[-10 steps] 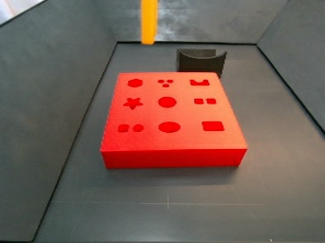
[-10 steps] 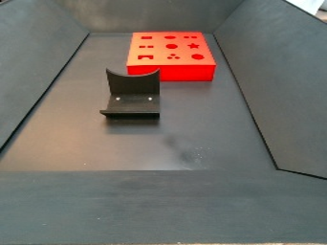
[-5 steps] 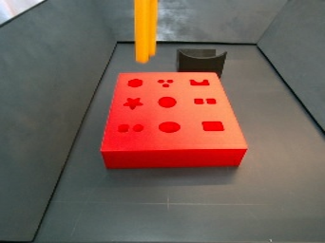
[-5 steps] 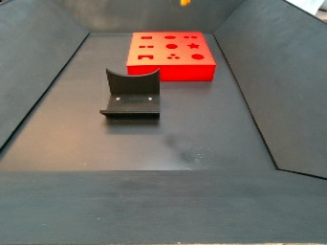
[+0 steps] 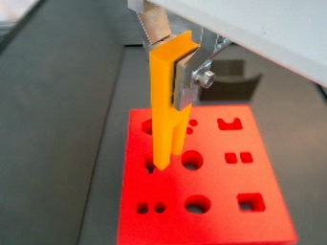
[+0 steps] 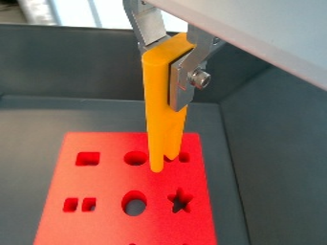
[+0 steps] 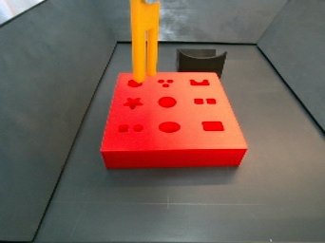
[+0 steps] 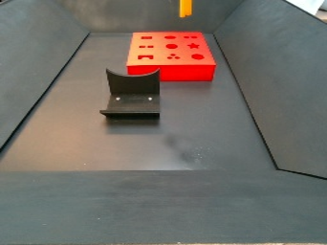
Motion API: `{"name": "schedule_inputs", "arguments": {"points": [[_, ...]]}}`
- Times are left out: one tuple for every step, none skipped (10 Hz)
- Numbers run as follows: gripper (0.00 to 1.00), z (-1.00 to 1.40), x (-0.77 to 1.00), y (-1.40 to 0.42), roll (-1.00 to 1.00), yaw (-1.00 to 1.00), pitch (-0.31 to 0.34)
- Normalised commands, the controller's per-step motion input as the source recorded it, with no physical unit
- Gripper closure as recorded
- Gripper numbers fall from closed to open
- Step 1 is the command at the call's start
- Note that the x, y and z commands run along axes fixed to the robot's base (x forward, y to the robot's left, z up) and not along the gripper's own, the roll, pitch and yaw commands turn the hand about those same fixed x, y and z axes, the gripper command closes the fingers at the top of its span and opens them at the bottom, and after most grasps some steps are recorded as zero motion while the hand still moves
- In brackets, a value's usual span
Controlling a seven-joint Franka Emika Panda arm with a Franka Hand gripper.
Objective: Pick up the square-circle object. Move up. Move to above the board. Insert the square-circle object.
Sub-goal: Insert the square-circle object.
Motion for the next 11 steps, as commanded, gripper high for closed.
{"name": "schedule_inputs", "arguments": {"points": [[1.0, -0.26, 0.0, -0.06, 0.0, -0.97, 0.0], [1.0, -0.31, 0.0, -0.07, 0.0, -0.96, 0.0], [1.0, -0.37, -0.03, -0.12, -0.01, -0.9, -0.026], [1.0, -0.42, -0.03, -0.18, -0.03, -0.86, -0.056], [1.0, -0.48, -0.02, -0.21, -0.05, -0.85, -0.084], [1.0, -0.47, -0.04, -0.24, -0.05, -0.82, -0.084], [1.0, -0.36, -0.1, -0.22, -0.04, -0.79, -0.061], [1.0, -0.35, -0.13, -0.16, -0.05, -0.81, -0.071], [1.0, -0.34, -0.13, -0.12, -0.05, -0.83, -0.073], [1.0, -0.24, -0.14, -0.11, -0.02, -0.83, -0.044], [1.0, -0.18, -0.14, -0.07, -0.01, -0.85, -0.03]]}}
